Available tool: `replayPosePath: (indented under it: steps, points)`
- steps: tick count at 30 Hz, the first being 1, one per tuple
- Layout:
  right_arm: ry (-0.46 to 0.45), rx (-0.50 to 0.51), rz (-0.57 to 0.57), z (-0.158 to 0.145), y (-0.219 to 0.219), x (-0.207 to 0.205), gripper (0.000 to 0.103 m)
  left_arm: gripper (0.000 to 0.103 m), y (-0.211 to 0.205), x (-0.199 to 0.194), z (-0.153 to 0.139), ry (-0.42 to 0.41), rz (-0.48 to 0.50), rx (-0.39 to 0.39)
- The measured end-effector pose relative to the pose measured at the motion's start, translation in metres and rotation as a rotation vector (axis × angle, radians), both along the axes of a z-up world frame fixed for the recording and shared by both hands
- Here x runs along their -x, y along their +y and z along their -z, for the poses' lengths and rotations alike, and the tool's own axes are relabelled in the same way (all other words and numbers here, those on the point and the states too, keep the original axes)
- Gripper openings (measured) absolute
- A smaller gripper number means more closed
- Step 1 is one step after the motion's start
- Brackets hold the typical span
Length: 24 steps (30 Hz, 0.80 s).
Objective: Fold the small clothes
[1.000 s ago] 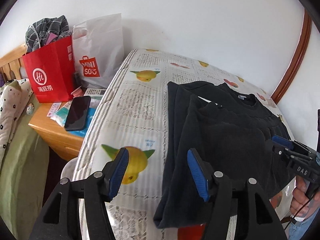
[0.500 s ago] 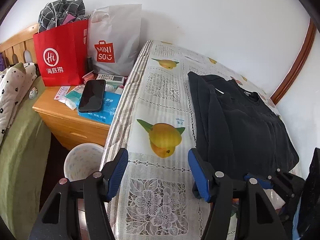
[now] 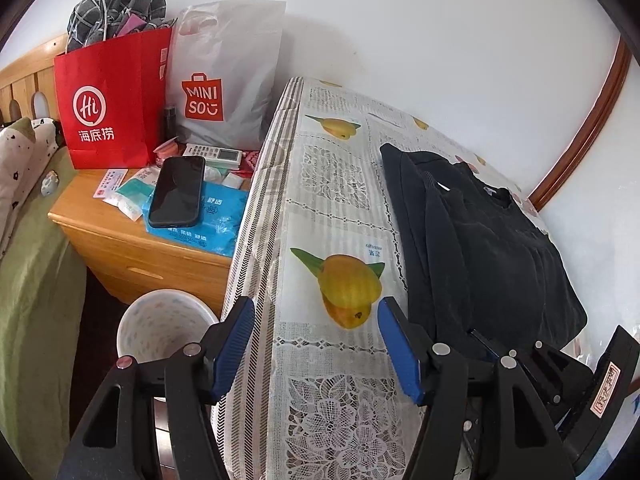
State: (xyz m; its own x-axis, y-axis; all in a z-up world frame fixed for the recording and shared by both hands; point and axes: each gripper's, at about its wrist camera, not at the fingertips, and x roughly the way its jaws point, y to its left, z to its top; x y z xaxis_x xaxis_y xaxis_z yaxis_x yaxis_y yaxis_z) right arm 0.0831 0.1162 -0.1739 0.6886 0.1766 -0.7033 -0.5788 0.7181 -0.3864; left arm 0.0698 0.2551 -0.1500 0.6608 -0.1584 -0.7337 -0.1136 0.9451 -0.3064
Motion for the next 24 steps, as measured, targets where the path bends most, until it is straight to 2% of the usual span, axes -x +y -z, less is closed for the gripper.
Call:
replayPosePath:
  steps: [1, 3, 4, 9, 12, 14, 16, 18, 24]
  points:
    - [-0.030, 0.028, 0.017, 0.003, 0.002, -0.001, 0.015, 0.061, 0.000, -0.001, 0.001, 0.003, 0.004, -0.002]
    - [-0.038, 0.013, 0.025, -0.001, 0.001, -0.003, 0.011, 0.061, -0.001, -0.005, 0.003, 0.007, 0.013, -0.010]
    - [-0.031, -0.031, 0.038, -0.008, -0.003, -0.004, 0.010, 0.061, -0.001, -0.007, 0.003, 0.013, 0.015, -0.011]
    - [-0.031, -0.341, 0.119, -0.072, -0.053, -0.020, 0.008, 0.061, -0.014, -0.020, 0.000, 0.031, 0.034, -0.003]
    - [-0.038, -0.559, 0.234, -0.108, -0.113, -0.035, 0.008, 0.061, -0.035, -0.027, -0.009, 0.021, 0.071, -0.017]
    - [-0.049, -0.697, 0.328, -0.122, -0.161, -0.043, 0.008, 0.061, -0.056, -0.031, -0.017, 0.008, 0.105, -0.032]
    - [-0.063, -0.793, 0.416, -0.125, -0.205, -0.045, 0.008, 0.061, -0.078, -0.033, -0.023, -0.001, 0.141, -0.039]
    - [-0.068, -0.832, 0.503, -0.120, -0.241, -0.052, 0.008, 0.061, -0.102, -0.034, -0.028, -0.014, 0.190, -0.041]
    - [0.004, -0.865, 0.732, -0.070, -0.325, -0.057, 0.008, 0.062, -0.170, -0.033, -0.031, -0.022, 0.313, -0.046]
